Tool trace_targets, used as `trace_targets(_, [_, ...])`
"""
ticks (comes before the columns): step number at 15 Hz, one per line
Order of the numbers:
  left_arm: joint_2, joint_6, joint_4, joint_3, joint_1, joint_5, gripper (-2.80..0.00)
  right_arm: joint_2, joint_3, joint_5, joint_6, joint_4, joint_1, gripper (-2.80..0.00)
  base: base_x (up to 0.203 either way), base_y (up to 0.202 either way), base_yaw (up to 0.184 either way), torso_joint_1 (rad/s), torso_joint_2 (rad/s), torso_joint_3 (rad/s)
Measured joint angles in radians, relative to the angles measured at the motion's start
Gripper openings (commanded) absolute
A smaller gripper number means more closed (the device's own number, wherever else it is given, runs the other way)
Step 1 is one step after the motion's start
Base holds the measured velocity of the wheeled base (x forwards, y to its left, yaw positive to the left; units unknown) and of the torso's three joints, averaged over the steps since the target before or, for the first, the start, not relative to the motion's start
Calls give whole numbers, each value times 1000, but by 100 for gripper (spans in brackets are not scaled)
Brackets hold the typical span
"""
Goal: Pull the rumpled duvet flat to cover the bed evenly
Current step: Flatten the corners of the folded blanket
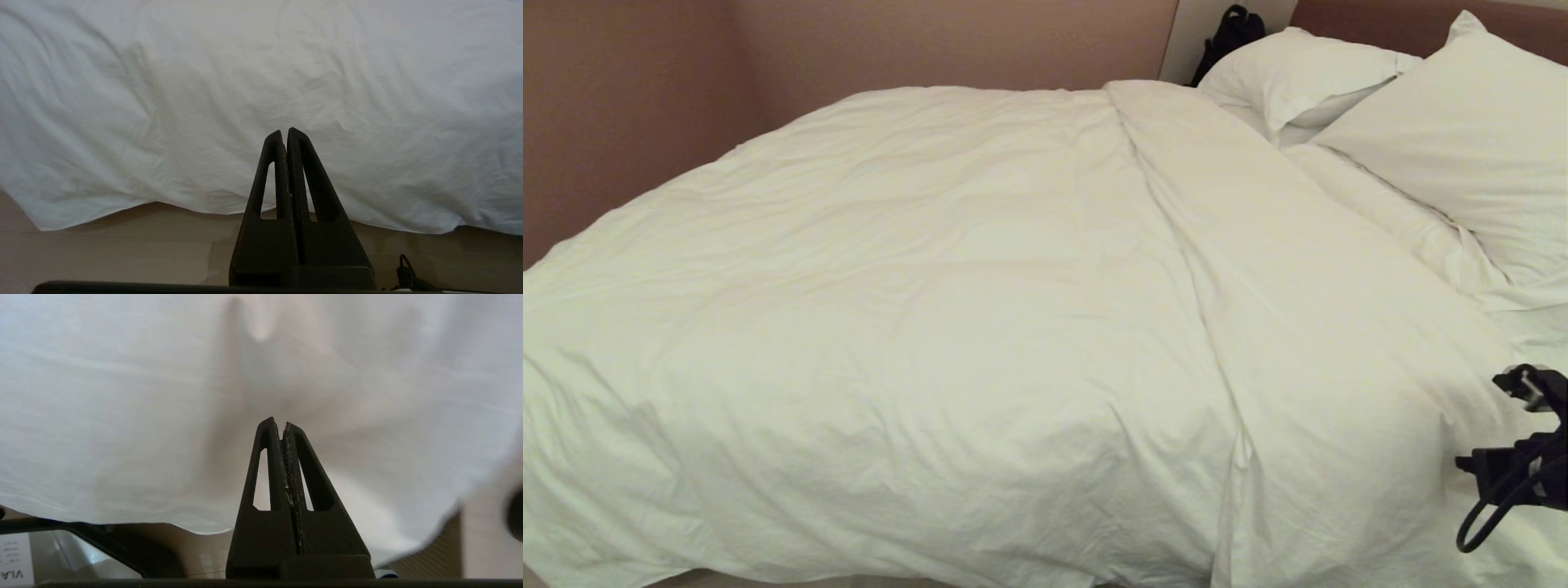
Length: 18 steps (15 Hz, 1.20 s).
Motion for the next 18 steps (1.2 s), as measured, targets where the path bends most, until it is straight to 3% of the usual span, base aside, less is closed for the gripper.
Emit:
trace_targets(8, [0,0,0,0,0,0,-280,49,-1,-128,5,44,-86,-280,0,0,0,0,0,0])
trace_targets(18, [0,0,0,0,0,0,-280,191,13,-138,-22,-49,-144,-280,0,0,0,0,0,0])
